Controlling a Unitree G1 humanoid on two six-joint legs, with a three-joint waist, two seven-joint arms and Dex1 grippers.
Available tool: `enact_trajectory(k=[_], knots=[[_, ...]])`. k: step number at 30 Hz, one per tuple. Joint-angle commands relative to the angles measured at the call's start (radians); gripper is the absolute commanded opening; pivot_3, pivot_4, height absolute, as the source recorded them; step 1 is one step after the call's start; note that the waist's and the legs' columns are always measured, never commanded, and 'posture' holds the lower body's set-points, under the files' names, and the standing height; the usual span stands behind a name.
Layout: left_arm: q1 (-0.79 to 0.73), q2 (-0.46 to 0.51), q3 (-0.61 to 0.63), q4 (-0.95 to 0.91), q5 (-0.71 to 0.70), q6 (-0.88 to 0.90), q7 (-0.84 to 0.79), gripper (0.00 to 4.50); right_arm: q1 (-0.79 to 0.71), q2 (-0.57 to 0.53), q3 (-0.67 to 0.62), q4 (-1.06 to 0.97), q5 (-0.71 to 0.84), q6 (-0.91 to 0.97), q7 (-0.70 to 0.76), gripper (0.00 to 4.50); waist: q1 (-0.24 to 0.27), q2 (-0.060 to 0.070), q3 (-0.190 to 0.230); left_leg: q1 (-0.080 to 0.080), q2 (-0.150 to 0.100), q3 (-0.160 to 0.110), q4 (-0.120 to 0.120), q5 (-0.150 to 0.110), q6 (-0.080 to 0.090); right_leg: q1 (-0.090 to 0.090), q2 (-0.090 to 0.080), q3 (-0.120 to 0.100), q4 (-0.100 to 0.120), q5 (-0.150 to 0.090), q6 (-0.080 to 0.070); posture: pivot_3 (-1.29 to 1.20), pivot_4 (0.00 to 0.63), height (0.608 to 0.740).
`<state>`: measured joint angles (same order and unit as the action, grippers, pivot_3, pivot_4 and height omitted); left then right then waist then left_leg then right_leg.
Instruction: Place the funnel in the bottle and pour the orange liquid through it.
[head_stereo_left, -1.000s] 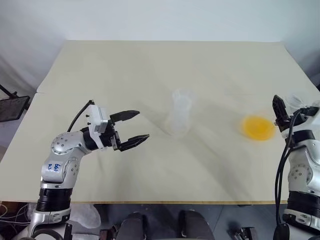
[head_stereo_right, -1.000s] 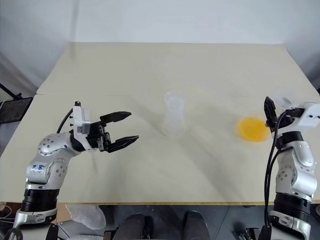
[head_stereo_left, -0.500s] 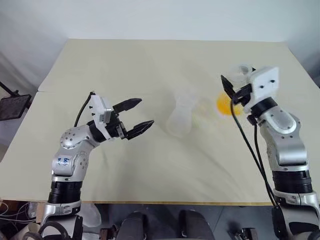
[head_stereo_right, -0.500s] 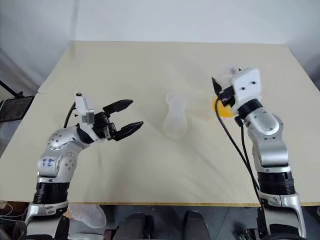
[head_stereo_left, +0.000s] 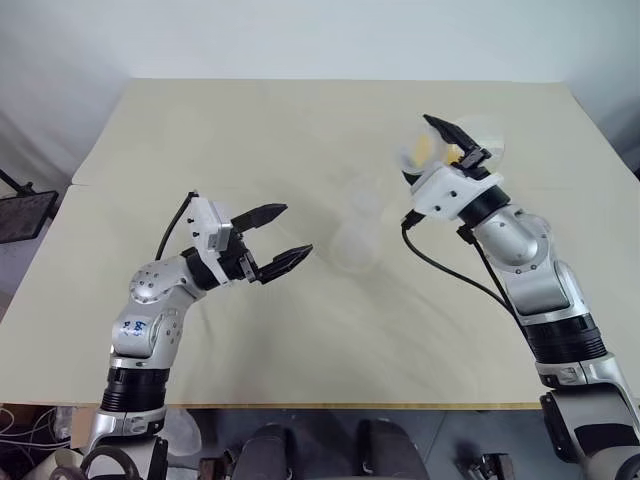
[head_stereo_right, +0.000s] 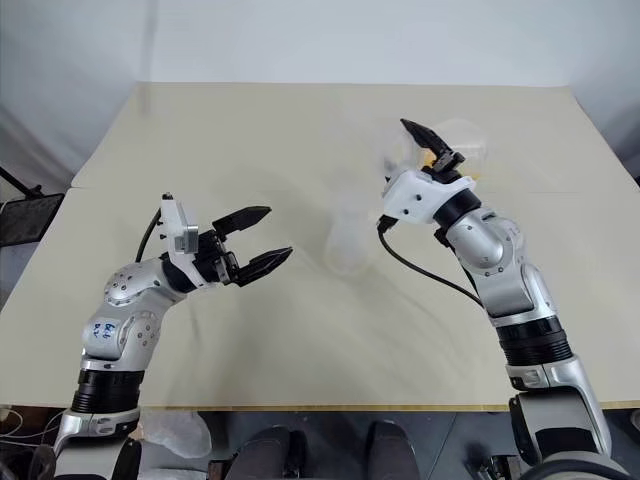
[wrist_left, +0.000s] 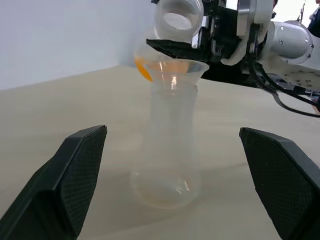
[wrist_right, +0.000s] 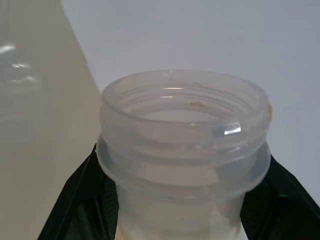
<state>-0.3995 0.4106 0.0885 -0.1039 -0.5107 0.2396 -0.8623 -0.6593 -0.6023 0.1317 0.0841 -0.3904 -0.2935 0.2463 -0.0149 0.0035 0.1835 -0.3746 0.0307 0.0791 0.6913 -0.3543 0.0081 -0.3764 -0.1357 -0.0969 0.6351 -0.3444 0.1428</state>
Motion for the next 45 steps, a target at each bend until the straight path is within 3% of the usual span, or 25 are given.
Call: enact_trajectory(k=[1, 15, 45], knots=[[0.004, -0.001, -0.003, -0.035, -0.005, -0.008, 0.003, 4.5, -0.02, -0.019, 0.02, -0.023, -0.108, -0.078, -0.066, 2.52, -0.008, 0.0, 0.0, 0.0, 0.0, 0.0, 0.0, 0.0, 0.0, 0.0, 0.0, 0.0, 0.0, 0.0, 0.0, 0.0, 0.15, 0.74], [0.013, -0.008, -0.009, -0.048, -0.007, -0.007, 0.013, 4.5, -0.064, -0.035, 0.035, 0.021, -0.272, -0.111, -0.155, 2.52, -0.015, 0.0, 0.0, -0.001, 0.0, -0.001, 0.0, 0.0, 0.0, 0.0, 0.0, -0.001, 0.0, 0.0, 0.0, 0.0, 0.15, 0.74], [0.009, -0.053, -0.026, -0.038, 0.003, -0.038, 0.042, 4.5, -0.171, -0.092, 0.08, 0.152, -0.423, -0.269, -0.261, 2.52, -0.016, 0.0, 0.0, -0.001, 0.001, -0.002, 0.0, 0.0, 0.0, 0.0, -0.001, -0.002, 0.0, 0.0, 0.0, 0.0, 0.15, 0.74]])
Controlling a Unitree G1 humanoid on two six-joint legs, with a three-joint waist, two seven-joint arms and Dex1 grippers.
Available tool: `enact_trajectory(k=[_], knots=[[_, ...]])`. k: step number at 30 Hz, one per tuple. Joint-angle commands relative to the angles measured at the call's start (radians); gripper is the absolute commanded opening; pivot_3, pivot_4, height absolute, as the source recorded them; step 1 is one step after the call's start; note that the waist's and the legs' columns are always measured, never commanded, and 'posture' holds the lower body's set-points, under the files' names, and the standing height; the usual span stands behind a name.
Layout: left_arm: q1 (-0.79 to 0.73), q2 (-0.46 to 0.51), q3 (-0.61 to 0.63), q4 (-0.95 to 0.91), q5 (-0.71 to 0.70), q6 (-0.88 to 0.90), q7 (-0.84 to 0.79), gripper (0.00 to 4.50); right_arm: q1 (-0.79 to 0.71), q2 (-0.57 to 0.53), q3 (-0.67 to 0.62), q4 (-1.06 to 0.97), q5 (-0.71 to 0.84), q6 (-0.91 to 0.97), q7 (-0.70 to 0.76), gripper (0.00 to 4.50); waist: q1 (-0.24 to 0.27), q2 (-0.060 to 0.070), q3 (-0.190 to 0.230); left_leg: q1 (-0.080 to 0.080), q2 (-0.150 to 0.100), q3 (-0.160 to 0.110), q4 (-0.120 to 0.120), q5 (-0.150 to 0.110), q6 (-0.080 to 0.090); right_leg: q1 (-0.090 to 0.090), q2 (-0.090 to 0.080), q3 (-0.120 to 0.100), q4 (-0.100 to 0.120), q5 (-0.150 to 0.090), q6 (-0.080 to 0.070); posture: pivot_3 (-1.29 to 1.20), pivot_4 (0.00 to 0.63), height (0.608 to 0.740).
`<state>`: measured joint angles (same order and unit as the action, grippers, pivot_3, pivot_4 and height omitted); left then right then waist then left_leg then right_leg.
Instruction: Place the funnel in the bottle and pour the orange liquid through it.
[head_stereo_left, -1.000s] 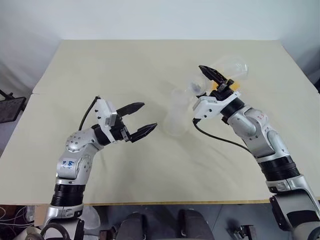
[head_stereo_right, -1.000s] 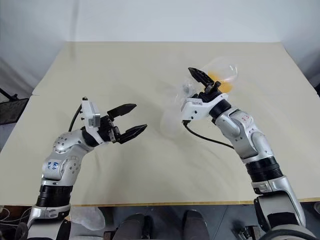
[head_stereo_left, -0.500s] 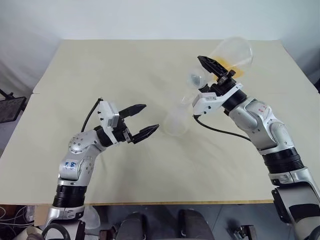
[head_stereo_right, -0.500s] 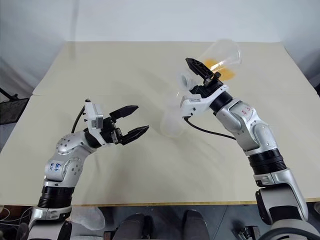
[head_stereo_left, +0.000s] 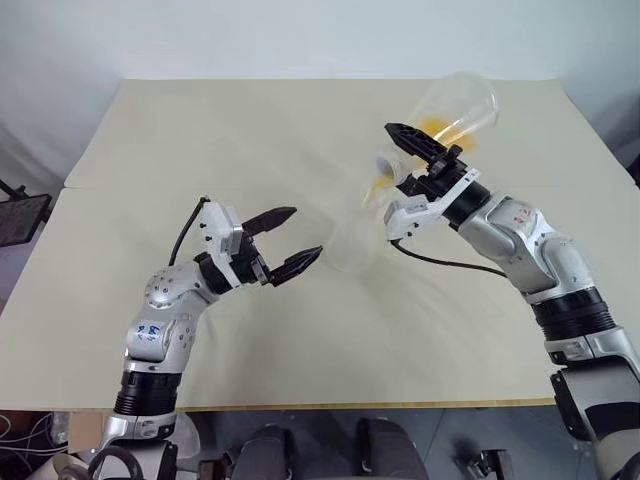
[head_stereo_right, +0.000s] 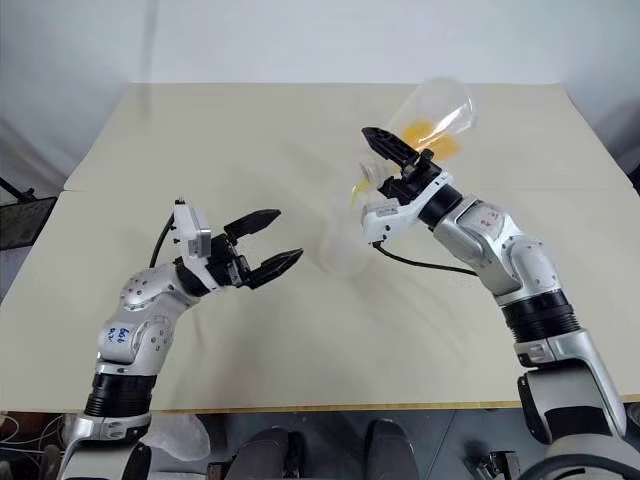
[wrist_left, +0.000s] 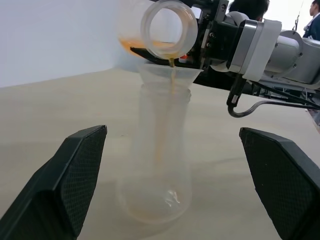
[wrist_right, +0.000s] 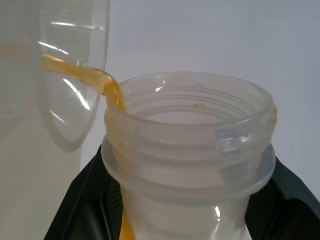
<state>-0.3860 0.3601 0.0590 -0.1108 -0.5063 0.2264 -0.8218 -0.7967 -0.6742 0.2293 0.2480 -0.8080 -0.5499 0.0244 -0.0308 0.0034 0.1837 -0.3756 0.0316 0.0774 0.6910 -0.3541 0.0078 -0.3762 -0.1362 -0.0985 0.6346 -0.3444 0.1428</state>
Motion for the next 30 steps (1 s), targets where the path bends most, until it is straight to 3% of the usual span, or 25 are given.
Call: enact_trajectory(k=[1, 30], knots=[[-0.004, -0.003, 0.003, -0.031, -0.001, -0.026, 0.002, 4.5, -0.034, -0.02, -0.017, -0.01, -0.007, -0.013, -0.042, 2.52, 0.001, 0.0, 0.0, 0.0, 0.0, 0.0, 0.0, 0.0, 0.0, 0.0, 0.0, 0.0, 0.0, 0.0, 0.0, 0.0, 0.15, 0.74], [-0.021, -0.027, -0.001, -0.005, 0.011, -0.054, 0.008, 4.5, -0.059, -0.031, 0.003, 0.002, -0.098, -0.019, -0.11, 2.52, 0.0, 0.0, 0.0, 0.0, 0.0, 0.0, 0.0, 0.0, 0.0, 0.0, 0.0, 0.0, 0.0, 0.0, 0.0, 0.0, 0.15, 0.74]])
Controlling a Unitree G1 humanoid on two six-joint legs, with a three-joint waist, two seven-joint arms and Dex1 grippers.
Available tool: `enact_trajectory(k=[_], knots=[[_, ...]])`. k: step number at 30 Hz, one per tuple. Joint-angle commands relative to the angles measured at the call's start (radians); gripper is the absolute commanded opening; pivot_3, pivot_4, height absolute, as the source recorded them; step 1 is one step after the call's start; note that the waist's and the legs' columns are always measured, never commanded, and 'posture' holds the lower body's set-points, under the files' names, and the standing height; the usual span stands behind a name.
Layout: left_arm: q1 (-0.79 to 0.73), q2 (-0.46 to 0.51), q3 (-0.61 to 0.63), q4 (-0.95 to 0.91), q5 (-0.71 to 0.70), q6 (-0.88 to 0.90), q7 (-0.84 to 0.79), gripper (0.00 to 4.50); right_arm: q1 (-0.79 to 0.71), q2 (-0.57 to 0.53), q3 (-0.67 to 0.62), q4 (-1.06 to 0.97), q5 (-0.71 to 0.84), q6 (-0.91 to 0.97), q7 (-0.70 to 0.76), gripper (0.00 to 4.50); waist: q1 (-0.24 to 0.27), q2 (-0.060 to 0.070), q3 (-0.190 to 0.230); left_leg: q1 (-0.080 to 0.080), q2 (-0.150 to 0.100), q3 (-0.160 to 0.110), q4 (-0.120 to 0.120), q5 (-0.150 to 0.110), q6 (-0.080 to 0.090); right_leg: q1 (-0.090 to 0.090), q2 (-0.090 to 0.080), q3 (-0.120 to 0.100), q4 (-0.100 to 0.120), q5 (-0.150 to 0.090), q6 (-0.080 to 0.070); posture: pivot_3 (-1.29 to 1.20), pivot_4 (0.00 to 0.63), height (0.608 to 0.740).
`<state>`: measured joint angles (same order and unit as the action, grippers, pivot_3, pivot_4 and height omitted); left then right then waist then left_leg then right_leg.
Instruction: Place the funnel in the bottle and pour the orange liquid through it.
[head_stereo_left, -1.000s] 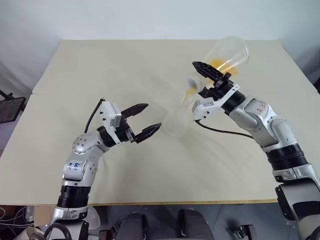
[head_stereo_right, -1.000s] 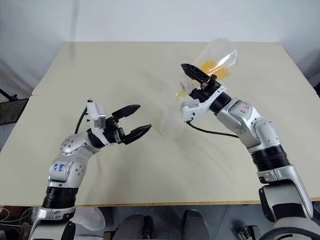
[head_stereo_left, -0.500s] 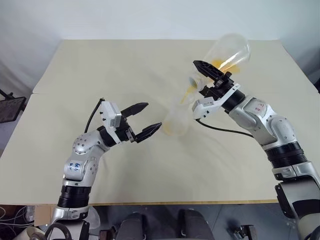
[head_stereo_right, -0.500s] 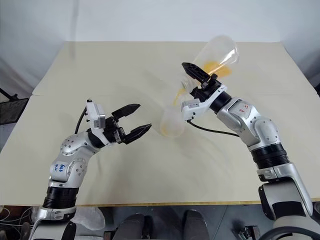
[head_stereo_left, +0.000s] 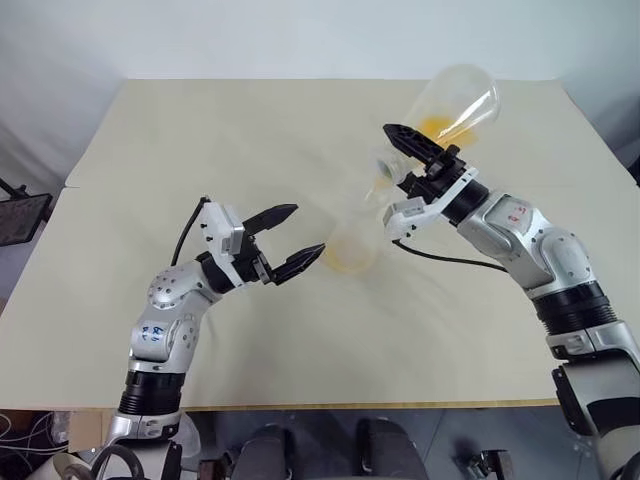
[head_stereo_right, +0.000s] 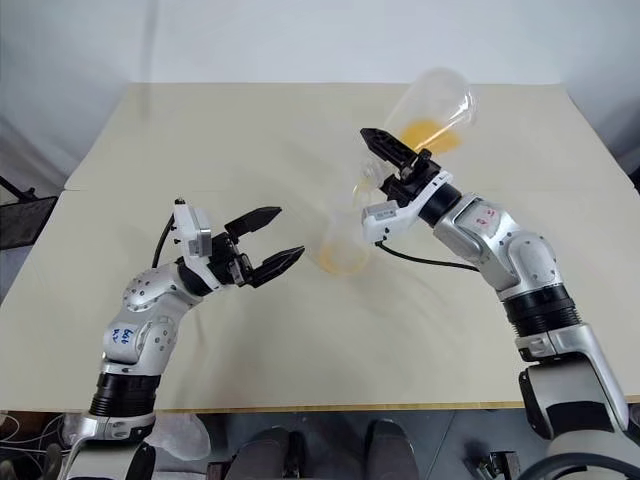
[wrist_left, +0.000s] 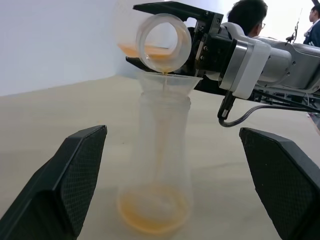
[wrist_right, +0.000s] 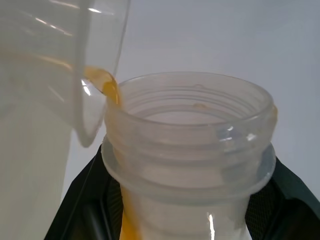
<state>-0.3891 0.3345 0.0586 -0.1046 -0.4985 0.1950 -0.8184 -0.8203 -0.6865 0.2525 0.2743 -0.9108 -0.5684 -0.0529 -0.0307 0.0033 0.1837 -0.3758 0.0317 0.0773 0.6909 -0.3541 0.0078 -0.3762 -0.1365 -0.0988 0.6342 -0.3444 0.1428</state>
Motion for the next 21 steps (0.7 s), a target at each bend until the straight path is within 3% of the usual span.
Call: enact_trajectory(k=[1, 21], knots=[[-0.017, -0.003, -0.001, -0.011, 0.004, -0.023, 0.005, 4.5, -0.036, -0.019, -0.019, -0.023, 0.006, 0.0, -0.034, 2.52, 0.0, 0.0, 0.0, 0.0, 0.0, 0.0, 0.0, 0.0, 0.0, 0.0, 0.0, 0.0, 0.0, 0.0, 0.0, 0.0, 0.15, 0.74], [-0.012, -0.007, -0.002, -0.012, 0.013, -0.027, 0.0, 4.5, -0.048, -0.028, -0.014, -0.019, -0.004, 0.007, -0.065, 2.52, 0.0, 0.0, 0.0, 0.0, 0.0, 0.0, 0.0, 0.0, 0.0, 0.0, 0.0, 0.0, -0.001, 0.0, 0.0, 0.0, 0.15, 0.74]])
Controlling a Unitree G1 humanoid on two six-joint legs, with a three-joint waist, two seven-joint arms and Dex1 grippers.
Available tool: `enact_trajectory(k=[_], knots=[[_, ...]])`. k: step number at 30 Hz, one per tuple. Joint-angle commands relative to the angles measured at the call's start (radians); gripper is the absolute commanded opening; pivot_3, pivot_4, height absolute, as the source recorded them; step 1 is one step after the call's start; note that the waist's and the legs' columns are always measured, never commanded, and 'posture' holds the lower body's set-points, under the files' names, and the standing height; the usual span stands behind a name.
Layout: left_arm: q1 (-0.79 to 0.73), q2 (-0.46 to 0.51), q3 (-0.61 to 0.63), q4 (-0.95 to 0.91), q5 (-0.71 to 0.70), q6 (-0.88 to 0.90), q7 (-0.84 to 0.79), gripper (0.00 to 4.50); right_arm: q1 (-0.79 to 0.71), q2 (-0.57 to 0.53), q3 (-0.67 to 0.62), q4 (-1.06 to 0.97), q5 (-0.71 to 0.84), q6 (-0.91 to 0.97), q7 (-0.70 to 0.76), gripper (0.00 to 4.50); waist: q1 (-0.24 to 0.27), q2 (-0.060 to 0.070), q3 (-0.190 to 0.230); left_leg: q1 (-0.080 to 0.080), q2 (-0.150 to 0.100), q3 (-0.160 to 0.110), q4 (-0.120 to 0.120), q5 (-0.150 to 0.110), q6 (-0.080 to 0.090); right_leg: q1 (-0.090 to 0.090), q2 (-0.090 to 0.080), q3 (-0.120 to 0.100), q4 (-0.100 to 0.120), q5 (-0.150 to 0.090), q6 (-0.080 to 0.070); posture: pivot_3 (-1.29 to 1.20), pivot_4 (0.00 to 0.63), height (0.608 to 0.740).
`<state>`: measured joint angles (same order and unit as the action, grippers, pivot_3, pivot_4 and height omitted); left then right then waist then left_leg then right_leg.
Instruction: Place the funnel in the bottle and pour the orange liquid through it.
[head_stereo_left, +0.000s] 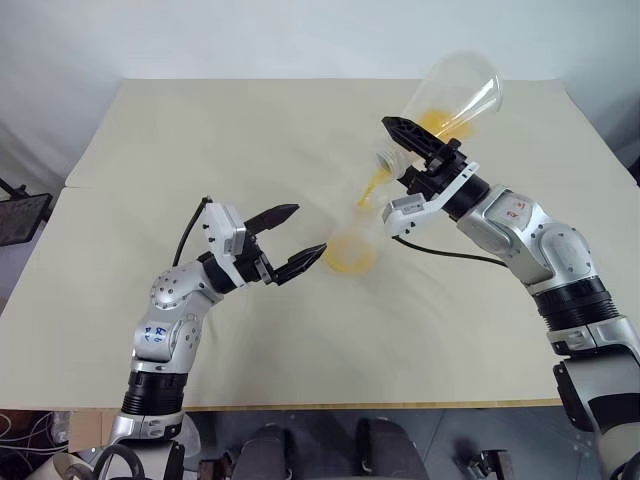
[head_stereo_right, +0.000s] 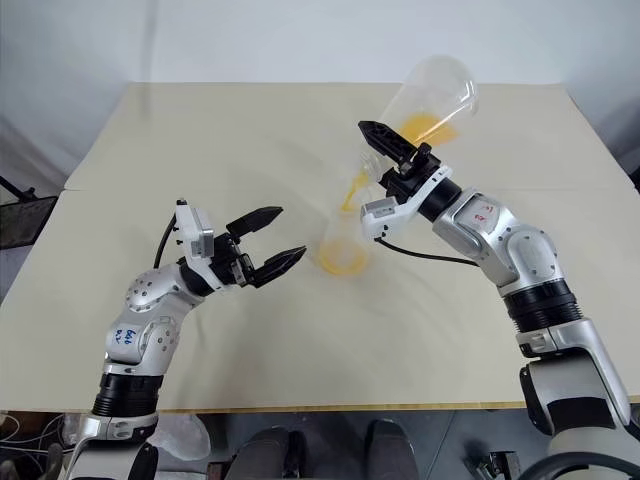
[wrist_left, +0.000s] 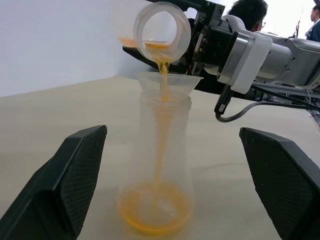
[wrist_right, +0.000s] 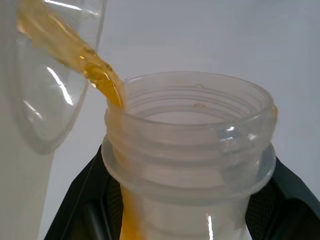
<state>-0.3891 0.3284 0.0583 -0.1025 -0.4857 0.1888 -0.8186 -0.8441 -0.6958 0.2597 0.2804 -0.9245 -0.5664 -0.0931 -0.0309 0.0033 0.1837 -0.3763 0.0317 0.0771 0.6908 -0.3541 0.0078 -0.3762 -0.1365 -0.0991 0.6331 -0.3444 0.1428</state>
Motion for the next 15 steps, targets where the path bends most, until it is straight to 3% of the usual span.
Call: enact_trajectory(k=[1, 15], knots=[[-0.012, -0.001, -0.002, -0.014, 0.0, -0.021, 0.0, 4.5, -0.024, -0.019, -0.022, -0.025, 0.01, 0.005, -0.024, 2.52, 0.0, 0.0, 0.0, 0.0, 0.0, 0.0, 0.0, 0.0, 0.0, 0.0, 0.0, 0.0, 0.0, 0.0, 0.0, 0.0, 0.15, 0.74], [-0.006, -0.004, -0.002, -0.018, 0.0, -0.024, 0.0, 4.5, -0.025, -0.026, -0.02, -0.028, -0.003, 0.007, -0.03, 2.52, 0.0, 0.0, 0.0, 0.0, 0.0, 0.0, 0.0, 0.0, 0.0, 0.0, 0.0, 0.0, 0.0, 0.0, 0.0, 0.0, 0.15, 0.74]])
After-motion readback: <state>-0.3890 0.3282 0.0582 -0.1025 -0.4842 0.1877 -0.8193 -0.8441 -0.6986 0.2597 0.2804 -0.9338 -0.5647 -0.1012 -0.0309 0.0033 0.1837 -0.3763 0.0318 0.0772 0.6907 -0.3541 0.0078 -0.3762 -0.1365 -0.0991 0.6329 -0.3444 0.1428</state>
